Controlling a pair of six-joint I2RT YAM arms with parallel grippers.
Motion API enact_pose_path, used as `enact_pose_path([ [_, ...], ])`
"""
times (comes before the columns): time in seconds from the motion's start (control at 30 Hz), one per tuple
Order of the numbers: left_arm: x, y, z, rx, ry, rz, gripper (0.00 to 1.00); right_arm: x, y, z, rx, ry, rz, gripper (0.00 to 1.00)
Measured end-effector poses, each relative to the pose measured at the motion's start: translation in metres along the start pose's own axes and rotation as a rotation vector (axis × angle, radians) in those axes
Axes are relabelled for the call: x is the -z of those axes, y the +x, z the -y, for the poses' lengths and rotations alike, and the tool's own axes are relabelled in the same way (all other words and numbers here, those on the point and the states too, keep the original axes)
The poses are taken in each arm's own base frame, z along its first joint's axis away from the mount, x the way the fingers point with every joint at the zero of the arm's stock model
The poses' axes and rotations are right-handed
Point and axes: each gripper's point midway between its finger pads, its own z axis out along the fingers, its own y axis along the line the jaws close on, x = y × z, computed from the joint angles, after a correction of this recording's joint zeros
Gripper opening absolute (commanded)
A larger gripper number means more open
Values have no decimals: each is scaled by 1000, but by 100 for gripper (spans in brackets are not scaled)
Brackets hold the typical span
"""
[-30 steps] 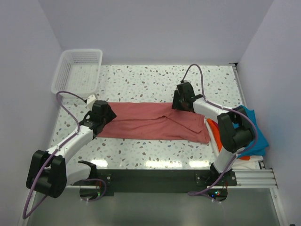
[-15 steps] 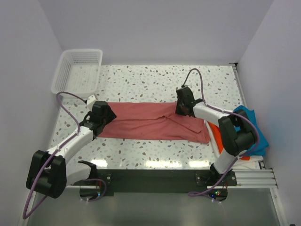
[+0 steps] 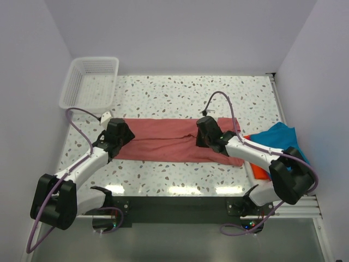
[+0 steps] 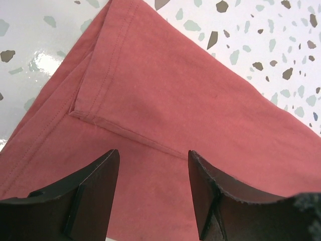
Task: Fold and stack the t-shirts
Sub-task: Fold the tshirt
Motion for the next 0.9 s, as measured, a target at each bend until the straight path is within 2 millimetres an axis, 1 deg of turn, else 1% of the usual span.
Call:
enact_pose_path([
  [0.03, 0, 2, -2, -2, -3, -3, 62, 1, 5, -4, 12, -4, -3, 0],
  [0.07, 0, 3, -2, -3, -5, -6, 62, 2, 6, -5, 17, -2, -2, 8],
  [0.13, -1, 4, -3, -4, -7, -7, 62, 1, 3, -1, 23, 29, 13, 17],
  [0.17, -1, 4, -4, -4, -8, -8, 62, -1, -2, 3, 25, 55, 23, 26],
  [0.27, -1, 4, -4, -5, -8, -8, 62, -14, -23, 14, 21, 120, 49, 35],
  [0.33, -1, 4, -4, -6, -8, -8, 62, -26, -39, 23, 5, 154, 57, 45],
  [0.4, -1, 4, -4, -7, -8, -9, 62, -38, -49, 35, -4, 190, 54, 54],
  [0.47, -1, 4, -4, -7, -9, -9, 62, -51, -55, 45, -1, 224, 41, 56],
  [0.6, -1, 4, -4, -14, -9, -9, 62, -70, -56, 51, 21, 251, 12, 56],
  [0.7, -1, 4, -5, -14, -9, -9, 62, -74, -53, 51, 34, 254, -3, 54],
  [0.8, -1, 4, -5, -14, -9, -9, 62, -74, -51, 51, 37, 249, -9, 41],
  [0.83, -1, 5, -5, -14, -9, -9, 62, -74, -51, 50, 38, 245, -12, 33],
  [0.87, -1, 5, -5, -15, -10, -10, 62, -74, -50, 49, 38, 241, -15, 19],
  [0.9, -1, 5, -5, -15, -10, -11, 62, -74, -50, 49, 39, 238, -17, 11],
])
